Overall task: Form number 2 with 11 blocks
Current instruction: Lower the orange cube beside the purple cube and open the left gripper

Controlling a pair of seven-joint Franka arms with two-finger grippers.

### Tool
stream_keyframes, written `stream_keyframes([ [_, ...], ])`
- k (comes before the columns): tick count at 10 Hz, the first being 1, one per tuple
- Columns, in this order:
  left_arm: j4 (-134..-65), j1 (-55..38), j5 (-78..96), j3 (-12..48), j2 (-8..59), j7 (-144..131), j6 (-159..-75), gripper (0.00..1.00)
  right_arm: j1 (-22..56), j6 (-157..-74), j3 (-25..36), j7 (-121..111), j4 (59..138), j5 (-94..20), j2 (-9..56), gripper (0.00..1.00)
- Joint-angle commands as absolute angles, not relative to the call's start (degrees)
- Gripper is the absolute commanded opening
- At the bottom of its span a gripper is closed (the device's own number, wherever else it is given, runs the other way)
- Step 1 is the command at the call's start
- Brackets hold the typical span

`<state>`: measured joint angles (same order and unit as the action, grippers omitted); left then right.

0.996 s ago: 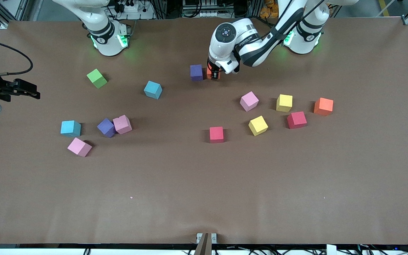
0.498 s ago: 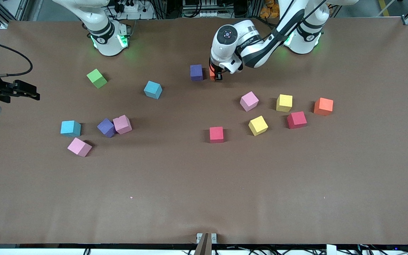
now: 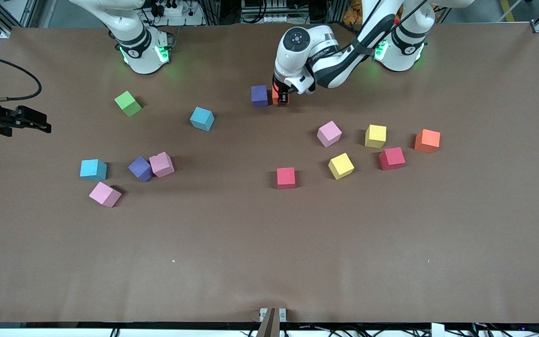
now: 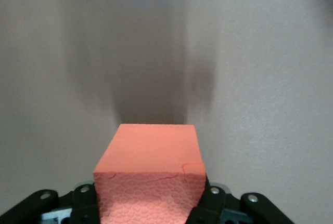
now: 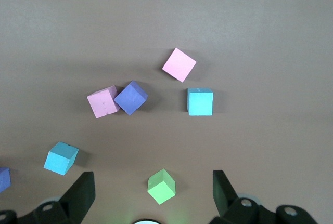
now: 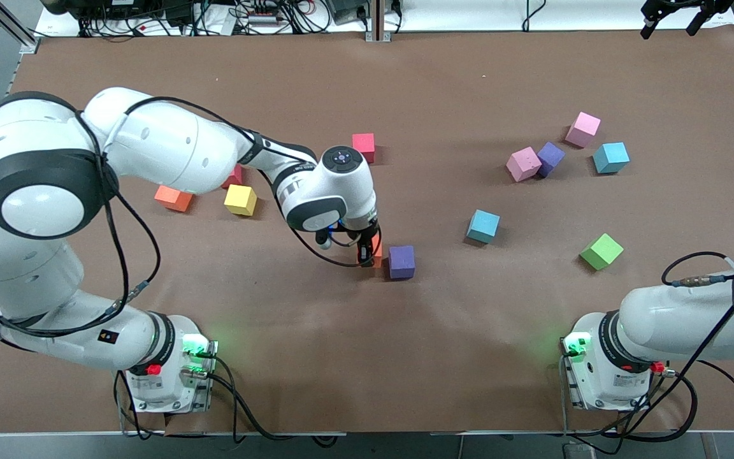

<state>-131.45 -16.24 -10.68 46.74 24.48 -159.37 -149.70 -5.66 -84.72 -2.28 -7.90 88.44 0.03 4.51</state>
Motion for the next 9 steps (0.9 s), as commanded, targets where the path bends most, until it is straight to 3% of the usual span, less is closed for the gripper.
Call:
stream_keyframes([
  [1, -131.57, -17.23, -16.60, 46.67, 26.10, -172.96, -151.61, 0.63, -5.80, -84.02, -2.46, -8.35, 86.49, -0.79, 5.45, 1.00],
  [9, -130.17, -17.31, -28.89, 46.32, 30.84, -183.94, -151.96, 0.64, -6.77, -83.76, -4.31, -8.35, 85.08, -0.79, 6.15, 1.00],
])
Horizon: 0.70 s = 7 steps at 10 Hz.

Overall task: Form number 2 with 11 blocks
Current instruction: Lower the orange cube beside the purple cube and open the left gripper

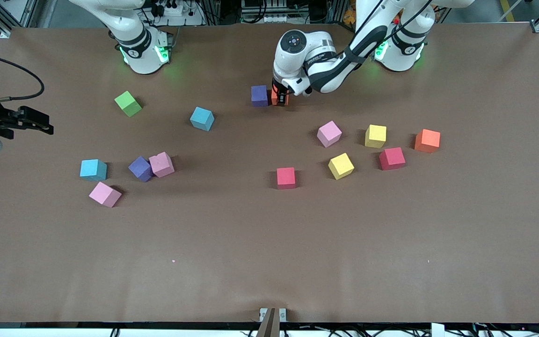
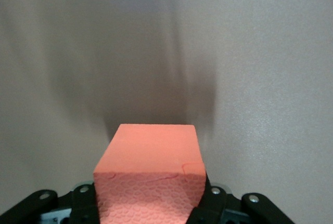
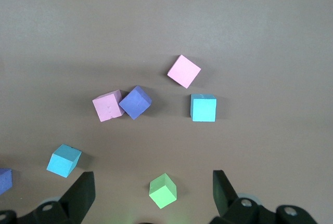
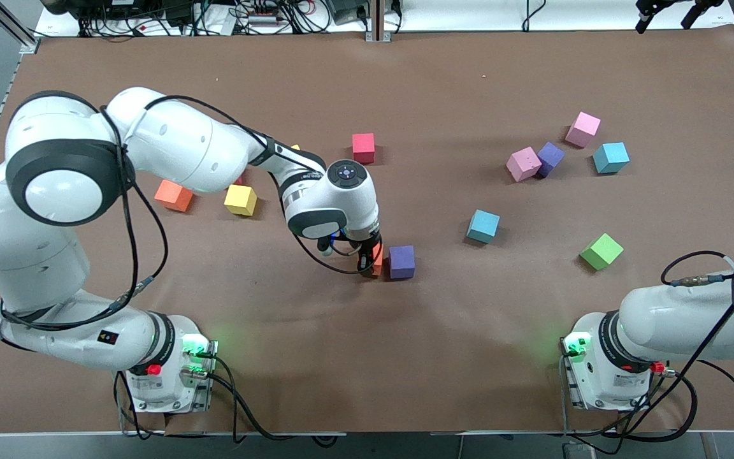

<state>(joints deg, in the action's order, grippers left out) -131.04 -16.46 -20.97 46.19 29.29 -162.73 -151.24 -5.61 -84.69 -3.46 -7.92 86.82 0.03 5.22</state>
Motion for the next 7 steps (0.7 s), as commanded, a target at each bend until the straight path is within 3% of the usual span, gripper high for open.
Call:
stream_keyframes([
  [1, -129.91, -17.40, -29.61, 46.23, 30.94, -184.74, -151.88, 0.64, -6.94, -83.76, -4.22, -8.35, 85.08, -0.88, 6.15, 1.00],
  [7, -129.29, -18.63, -29.53, 46.23, 31.03, -190.80, -151.87, 0.66, -7.03, -84.02, -4.31, -8.26, 85.08, -0.44, 6.33, 1.00],
])
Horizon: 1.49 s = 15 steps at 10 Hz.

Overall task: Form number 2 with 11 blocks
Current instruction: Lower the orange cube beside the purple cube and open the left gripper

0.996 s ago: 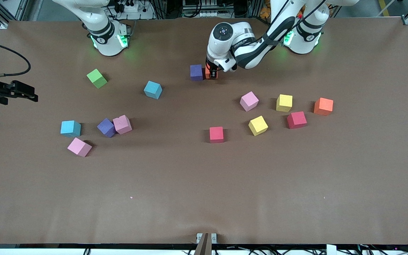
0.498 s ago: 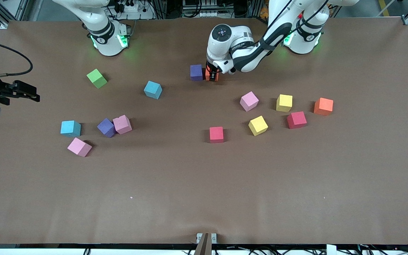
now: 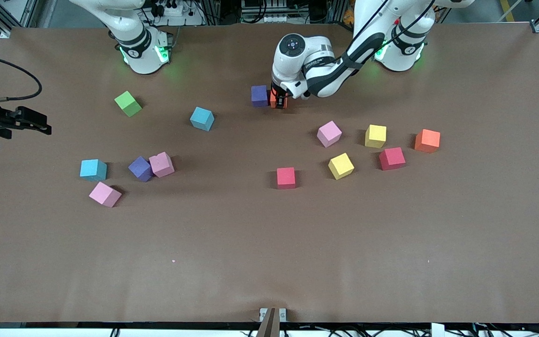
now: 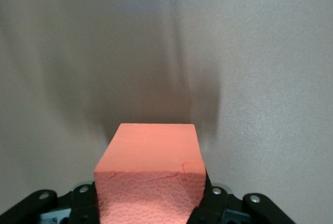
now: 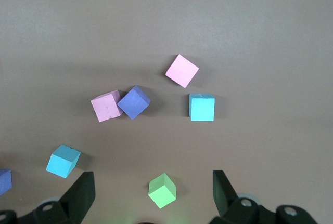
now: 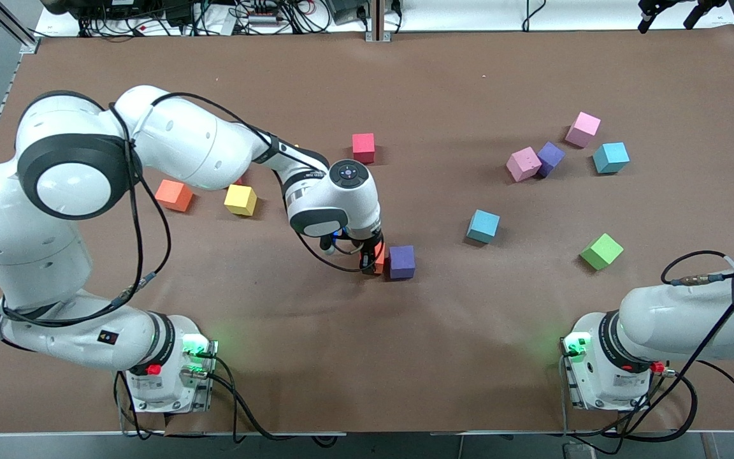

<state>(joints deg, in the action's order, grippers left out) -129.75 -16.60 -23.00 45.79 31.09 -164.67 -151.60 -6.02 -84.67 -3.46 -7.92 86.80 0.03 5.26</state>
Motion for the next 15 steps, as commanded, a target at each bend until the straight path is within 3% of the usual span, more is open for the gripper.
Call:
stream_keyframes([
  [1, -129.20, -18.89, -29.53, 46.14, 31.37, -191.59, -151.79, 0.66, -6.94, -84.02, -4.31, -8.17, 85.08, -0.61, 6.33, 1.00],
  [10, -127.97, -20.30, -29.53, 45.62, 32.61, -192.30, -151.70, 0.70, -7.03, -85.78, -5.54, -4.39, 85.08, -0.53, 6.24, 1.00],
  [11, -127.88, -20.48, -29.62, 45.53, 32.52, -192.30, -151.09, 1.00, -7.03, -85.78, -5.54, -4.39, 85.08, -0.61, 6.24, 1.00],
  [15, -125.95, -20.30, -29.53, 45.70, 31.91, -192.22, -145.82, 1.00, -7.03, -85.52, -5.54, -4.83, 85.17, -0.79, 6.33, 1.00],
])
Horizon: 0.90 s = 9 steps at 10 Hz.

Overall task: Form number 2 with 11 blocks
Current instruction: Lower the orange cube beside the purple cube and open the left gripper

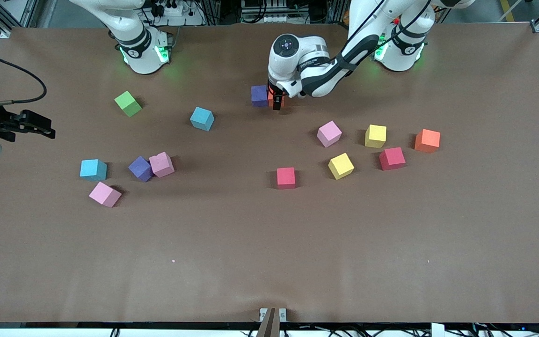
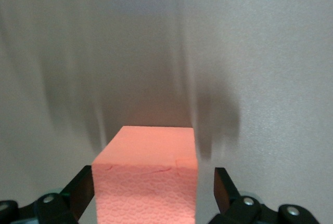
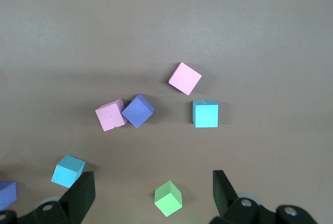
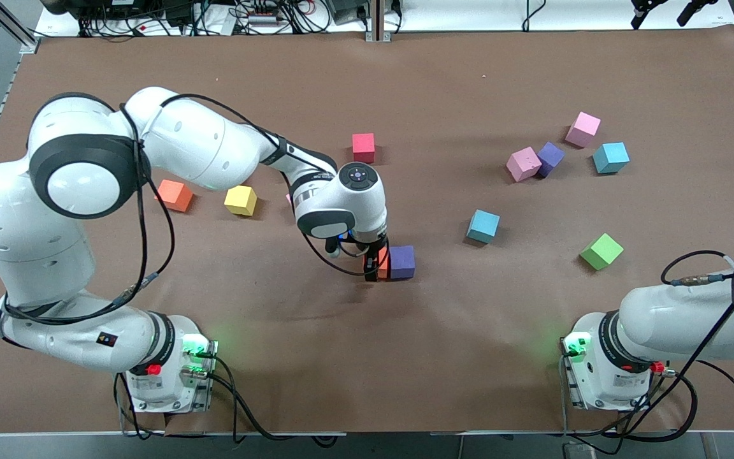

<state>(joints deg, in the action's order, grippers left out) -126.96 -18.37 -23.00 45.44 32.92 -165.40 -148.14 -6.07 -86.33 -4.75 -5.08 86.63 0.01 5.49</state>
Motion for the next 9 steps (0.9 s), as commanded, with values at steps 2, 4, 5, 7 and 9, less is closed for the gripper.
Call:
stream_keyframes([
  [2, -123.68, -20.22, -28.83, 45.97, 31.29, -192.13, -140.31, 1.00, -7.12, -85.78, -5.45, -4.92, 85.17, -0.88, 6.33, 1.00],
  [4, -121.65, -20.13, -28.74, 47.10, 31.29, -191.78, -136.59, 1.00, -7.03, -85.69, -5.45, -4.92, 85.17, -0.97, 6.33, 1.00],
  [5, -121.12, -19.60, -28.74, 48.07, 31.29, -191.60, -135.54, 1.00, -7.03, -85.61, -5.45, -4.92, 85.17, -0.97, 6.33, 1.00],
  [7, -120.24, -19.34, -28.65, 49.74, 31.29, -191.60, -133.25, 1.00, -8.95, -85.95, -6.15, -5.01, 85.51, -1.31, 6.33, 1.00],
  [9, -119.45, -19.25, -28.04, 51.15, 31.29, -191.43, -131.50, 1.00, -8.96, -85.96, -6.77, -5.01, 85.43, -1.23, 6.33, 1.00],
])
